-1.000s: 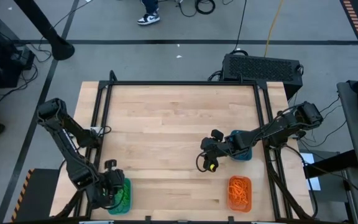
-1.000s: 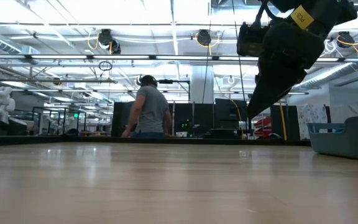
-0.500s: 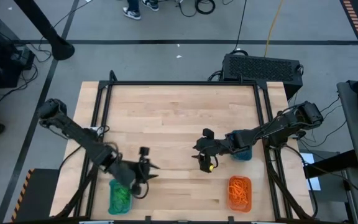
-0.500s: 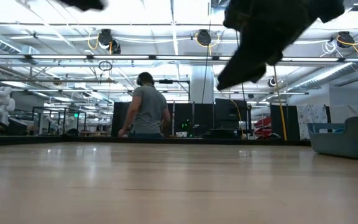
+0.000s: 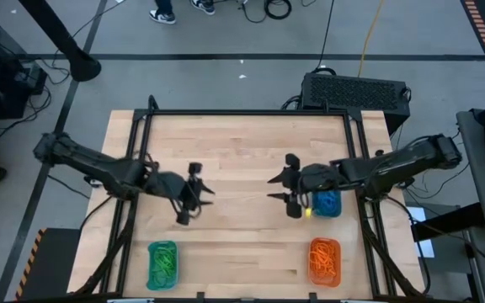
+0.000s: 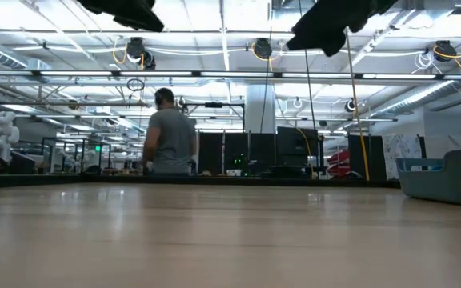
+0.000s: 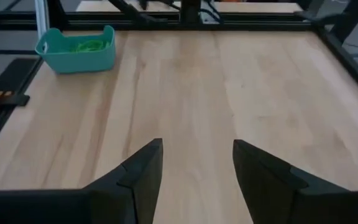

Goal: Sort rubber bands into baskets
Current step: Return to Home Position

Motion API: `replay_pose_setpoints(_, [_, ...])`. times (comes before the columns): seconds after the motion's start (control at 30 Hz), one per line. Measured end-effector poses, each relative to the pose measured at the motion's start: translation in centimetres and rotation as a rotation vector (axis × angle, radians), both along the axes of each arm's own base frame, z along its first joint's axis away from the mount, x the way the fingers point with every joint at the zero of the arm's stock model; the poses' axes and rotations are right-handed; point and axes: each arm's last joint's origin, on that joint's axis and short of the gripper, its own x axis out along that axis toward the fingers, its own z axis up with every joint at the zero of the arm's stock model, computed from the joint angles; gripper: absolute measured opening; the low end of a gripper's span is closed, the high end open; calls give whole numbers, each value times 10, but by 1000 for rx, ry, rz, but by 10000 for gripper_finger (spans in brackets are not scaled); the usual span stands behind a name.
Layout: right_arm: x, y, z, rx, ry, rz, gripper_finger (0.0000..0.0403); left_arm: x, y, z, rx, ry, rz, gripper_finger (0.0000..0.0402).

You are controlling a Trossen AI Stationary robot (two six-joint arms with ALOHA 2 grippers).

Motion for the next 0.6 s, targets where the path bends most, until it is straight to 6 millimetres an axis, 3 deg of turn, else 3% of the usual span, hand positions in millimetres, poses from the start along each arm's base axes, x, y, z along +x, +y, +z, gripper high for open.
replay_pose_setpoints(0.27, [-21, -9, 17, -9, -22, -10, 187, -64, 28, -11, -100, -132, 91, 138])
replay_pose_setpoints(0.5, [-31, -11, 16, -7, -20, -17, 187, -107, 40, -30, -192, -293, 128, 138])
replay_pose_setpoints(0.6, [-41, -16, 6, 6, -68, -33, 187, -121, 44, -35, -230, -355, 140, 138])
